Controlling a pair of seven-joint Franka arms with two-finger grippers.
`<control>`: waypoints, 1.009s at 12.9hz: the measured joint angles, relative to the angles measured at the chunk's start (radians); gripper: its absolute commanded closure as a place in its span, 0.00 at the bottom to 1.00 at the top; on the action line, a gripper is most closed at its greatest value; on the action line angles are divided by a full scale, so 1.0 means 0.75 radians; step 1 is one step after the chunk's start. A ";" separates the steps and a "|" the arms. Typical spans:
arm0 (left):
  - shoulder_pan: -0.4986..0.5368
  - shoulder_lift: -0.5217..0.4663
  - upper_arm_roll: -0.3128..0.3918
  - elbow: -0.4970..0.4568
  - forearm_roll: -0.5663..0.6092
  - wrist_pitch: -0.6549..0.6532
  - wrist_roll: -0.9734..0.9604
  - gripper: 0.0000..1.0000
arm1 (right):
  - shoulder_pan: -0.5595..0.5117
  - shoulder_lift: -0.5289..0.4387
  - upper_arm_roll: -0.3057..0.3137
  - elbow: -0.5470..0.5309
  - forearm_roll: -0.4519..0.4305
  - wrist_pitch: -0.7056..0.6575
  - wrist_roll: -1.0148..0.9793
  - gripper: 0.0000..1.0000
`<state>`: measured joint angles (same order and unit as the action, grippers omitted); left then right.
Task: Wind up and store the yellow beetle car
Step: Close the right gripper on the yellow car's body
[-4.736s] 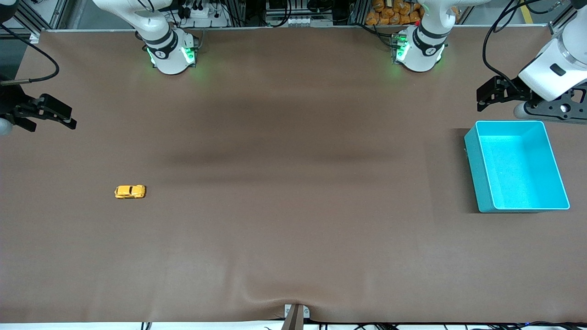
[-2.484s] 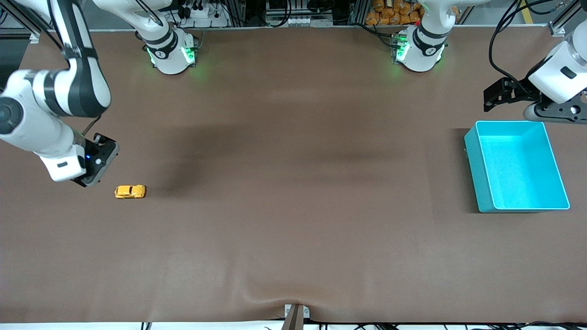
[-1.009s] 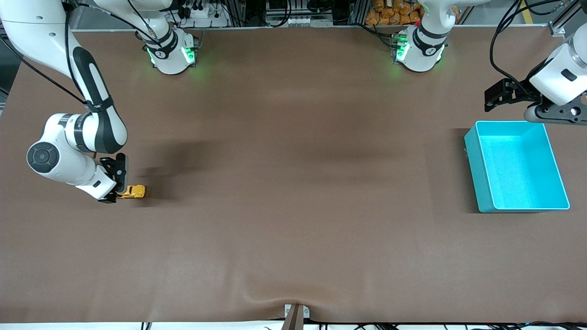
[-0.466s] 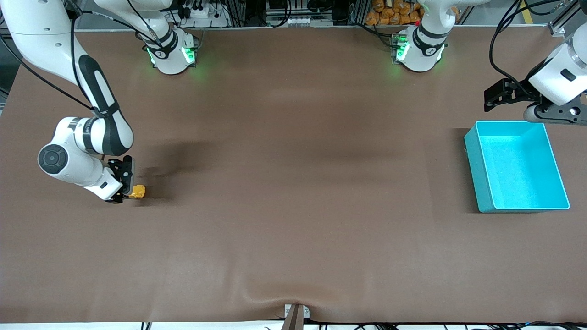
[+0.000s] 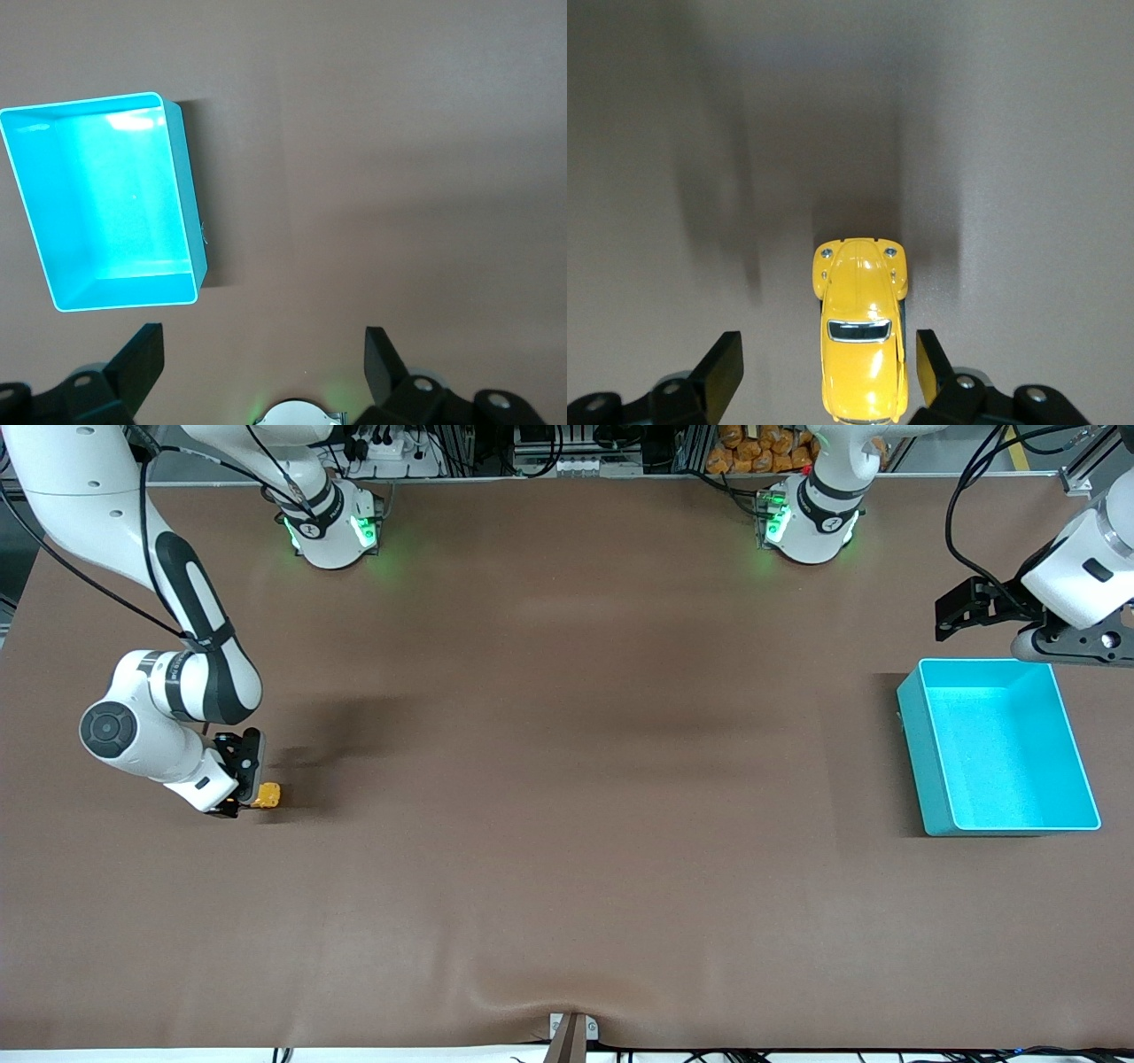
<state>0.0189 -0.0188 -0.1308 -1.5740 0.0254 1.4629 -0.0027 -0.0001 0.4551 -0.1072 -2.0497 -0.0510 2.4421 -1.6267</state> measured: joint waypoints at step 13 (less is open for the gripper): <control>0.000 0.002 0.000 -0.001 0.000 0.002 0.000 0.00 | -0.001 0.035 -0.001 -0.007 0.001 0.076 0.008 0.46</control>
<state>0.0186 -0.0176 -0.1308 -1.5750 0.0254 1.4647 -0.0027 -0.0011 0.4811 -0.1080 -2.0547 -0.0505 2.4992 -1.6208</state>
